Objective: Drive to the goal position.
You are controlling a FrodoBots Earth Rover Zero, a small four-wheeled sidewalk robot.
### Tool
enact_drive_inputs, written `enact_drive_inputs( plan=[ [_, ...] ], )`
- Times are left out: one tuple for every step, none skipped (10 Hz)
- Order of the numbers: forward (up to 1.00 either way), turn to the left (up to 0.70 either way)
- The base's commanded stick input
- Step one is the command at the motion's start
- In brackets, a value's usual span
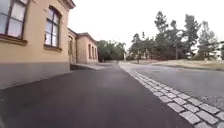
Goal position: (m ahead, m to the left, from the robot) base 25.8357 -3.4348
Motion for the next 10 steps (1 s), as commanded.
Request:
enact_drive_inputs(
  plan=[
    [0.7,0.0],
    [0.7,0.0],
    [0.7,0.0],
    [0.7,0.0],
    [0.7,0.0],
    [0.7,0.0],
    [0.7,0.0],
    [0.7,0.0],
    [0.7,0.0],
    [0.7,0.0]
  ],
)
